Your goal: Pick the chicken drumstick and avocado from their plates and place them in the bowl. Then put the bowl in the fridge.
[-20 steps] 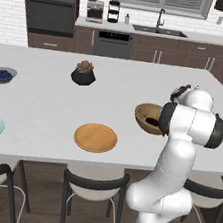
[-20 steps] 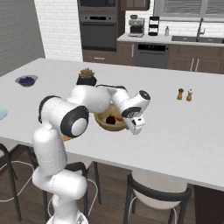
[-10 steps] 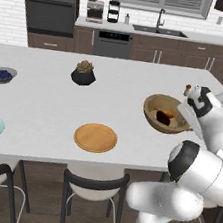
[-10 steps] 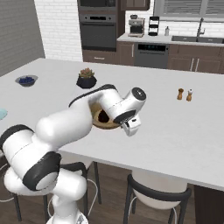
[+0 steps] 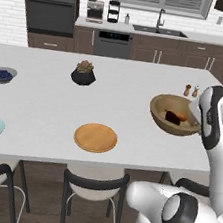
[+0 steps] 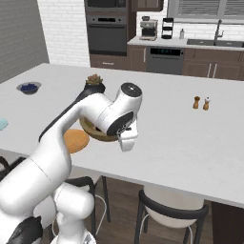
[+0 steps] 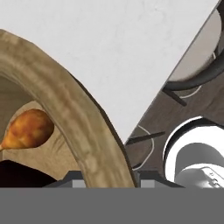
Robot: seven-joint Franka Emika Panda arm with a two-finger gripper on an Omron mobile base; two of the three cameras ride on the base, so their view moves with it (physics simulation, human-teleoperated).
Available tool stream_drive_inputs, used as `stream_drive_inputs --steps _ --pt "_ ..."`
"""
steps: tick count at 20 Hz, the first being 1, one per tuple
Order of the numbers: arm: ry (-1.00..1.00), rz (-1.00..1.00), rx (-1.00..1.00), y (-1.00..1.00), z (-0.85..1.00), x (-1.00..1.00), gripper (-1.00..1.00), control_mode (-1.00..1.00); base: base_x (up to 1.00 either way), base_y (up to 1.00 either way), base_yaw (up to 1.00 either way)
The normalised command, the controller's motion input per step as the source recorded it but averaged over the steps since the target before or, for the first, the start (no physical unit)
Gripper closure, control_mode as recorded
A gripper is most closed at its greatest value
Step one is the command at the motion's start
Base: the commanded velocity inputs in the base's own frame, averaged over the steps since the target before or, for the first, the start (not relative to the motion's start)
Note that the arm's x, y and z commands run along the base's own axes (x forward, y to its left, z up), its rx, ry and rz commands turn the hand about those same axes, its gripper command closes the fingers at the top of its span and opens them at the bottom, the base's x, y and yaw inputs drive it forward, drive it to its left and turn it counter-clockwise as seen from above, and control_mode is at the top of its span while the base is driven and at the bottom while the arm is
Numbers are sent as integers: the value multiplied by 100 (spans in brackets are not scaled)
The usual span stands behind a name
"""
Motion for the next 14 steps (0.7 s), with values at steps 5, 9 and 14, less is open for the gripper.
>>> stream_drive_inputs --steps 5,9,14 --pt "0 -16 -2 22 40 -87 100 -100 0 0 0" --pt "0 -16 0 10 44 -74 100 -100 0 0 0" --pt "0 -2 0 1 9 -16 100 100 -64 -6 -9"
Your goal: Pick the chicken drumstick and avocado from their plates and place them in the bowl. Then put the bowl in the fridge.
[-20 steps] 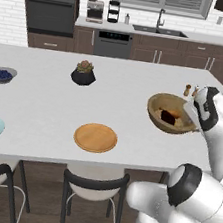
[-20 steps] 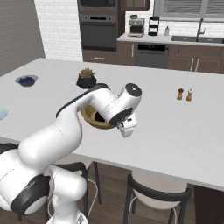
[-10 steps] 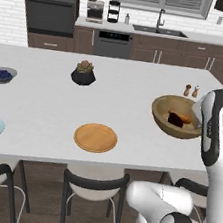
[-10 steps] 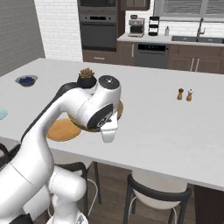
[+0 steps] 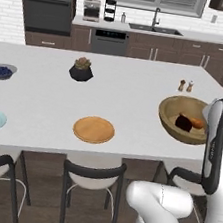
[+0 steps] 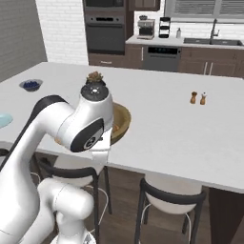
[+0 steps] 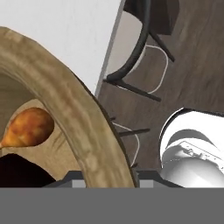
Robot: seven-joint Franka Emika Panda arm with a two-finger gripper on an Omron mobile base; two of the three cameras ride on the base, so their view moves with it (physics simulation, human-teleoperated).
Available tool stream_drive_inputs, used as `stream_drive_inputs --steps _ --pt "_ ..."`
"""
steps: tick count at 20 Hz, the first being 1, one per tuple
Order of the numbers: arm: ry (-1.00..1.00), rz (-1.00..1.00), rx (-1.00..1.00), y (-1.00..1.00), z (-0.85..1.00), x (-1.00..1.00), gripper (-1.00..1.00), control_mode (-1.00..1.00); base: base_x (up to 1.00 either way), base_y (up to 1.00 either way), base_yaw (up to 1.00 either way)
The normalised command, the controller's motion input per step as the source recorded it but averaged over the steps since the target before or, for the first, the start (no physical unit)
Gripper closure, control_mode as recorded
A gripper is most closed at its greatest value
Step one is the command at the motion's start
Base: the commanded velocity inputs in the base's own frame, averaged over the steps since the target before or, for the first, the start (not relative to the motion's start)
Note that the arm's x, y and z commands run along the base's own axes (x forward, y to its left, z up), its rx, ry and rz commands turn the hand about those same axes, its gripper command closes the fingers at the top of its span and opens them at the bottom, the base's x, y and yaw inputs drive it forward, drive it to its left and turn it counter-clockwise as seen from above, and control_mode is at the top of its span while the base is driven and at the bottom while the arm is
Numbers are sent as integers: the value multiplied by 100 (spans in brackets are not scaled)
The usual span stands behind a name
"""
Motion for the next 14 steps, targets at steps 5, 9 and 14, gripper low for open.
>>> stream_drive_inputs --steps 5,9,14 --pt "0 0 0 0 0 0 100 100 -74 -58 -37" --pt "0 0 0 0 0 0 100 100 -9 -23 -87" --pt "0 0 0 0 0 0 100 100 0 0 -100"
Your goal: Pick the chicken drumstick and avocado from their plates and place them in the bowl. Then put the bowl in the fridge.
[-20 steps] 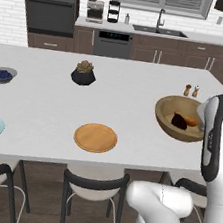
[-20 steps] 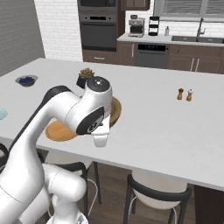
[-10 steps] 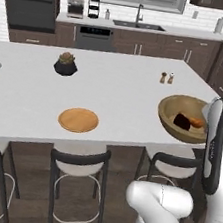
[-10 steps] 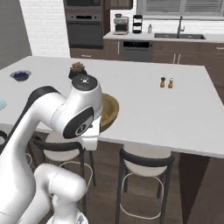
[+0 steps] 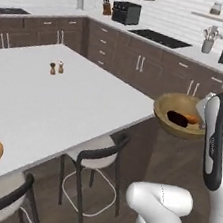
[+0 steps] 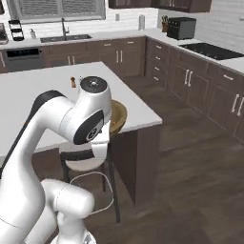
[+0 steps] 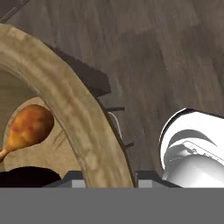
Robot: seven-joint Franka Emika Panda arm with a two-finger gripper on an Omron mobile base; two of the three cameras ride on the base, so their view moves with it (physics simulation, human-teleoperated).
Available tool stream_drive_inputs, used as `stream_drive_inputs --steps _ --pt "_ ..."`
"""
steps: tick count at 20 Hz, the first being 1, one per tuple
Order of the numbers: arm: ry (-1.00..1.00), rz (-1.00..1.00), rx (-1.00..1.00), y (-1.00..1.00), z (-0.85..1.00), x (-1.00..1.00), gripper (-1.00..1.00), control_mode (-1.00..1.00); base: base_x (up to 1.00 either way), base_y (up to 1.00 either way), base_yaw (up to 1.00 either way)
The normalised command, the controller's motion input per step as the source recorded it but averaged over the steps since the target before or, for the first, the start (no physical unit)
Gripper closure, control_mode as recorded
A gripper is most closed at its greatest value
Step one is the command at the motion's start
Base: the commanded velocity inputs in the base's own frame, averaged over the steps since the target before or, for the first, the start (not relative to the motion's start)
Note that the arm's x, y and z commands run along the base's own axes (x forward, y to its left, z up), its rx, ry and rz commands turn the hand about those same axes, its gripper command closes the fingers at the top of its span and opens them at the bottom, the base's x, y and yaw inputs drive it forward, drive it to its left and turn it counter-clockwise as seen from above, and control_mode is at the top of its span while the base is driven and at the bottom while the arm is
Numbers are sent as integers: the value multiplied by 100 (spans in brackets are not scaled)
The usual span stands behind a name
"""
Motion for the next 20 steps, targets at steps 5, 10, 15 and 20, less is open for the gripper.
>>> stream_drive_inputs --steps 5,10,15,20 --pt "0 0 0 0 0 0 100 100 0 0 -100" --pt "0 0 0 0 0 0 100 100 41 10 -81" --pt "0 0 0 0 0 0 100 100 100 32 -38" --pt "0 0 0 0 0 0 100 100 100 24 -27"
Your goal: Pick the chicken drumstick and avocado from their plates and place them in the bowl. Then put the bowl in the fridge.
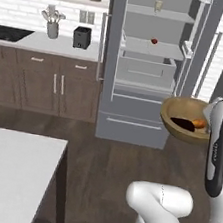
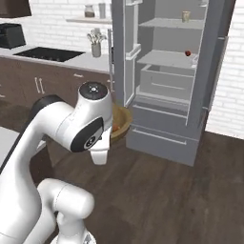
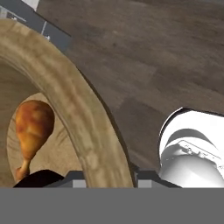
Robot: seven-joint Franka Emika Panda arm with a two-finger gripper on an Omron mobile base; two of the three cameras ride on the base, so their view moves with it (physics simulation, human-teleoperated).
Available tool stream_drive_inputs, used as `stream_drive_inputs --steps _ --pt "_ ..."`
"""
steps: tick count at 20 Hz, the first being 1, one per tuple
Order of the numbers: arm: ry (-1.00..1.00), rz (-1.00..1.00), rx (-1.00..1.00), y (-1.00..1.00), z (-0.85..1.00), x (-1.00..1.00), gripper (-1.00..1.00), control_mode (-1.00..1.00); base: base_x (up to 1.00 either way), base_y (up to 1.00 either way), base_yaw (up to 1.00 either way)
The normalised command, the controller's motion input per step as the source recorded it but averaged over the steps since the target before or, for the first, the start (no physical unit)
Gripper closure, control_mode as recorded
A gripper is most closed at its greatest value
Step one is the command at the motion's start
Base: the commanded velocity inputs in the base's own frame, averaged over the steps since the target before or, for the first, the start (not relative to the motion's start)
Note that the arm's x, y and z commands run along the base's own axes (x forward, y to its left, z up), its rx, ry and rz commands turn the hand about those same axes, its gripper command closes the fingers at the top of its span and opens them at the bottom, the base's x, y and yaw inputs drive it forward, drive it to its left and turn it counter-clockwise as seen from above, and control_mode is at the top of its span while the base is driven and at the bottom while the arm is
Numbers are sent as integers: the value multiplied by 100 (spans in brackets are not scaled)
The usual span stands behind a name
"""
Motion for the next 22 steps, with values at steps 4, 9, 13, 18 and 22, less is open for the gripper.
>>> stream_drive_inputs --steps 4,9,13,18,22 --pt "0 0 0 0 0 0 100 100 85 -27 -32" --pt "0 0 0 0 0 0 100 100 62 -13 -28" --pt "0 0 0 0 0 0 100 100 99 22 -14" --pt "0 0 0 0 0 0 100 100 85 -19 -11" --pt "0 0 0 0 0 0 100 100 47 52 -9"
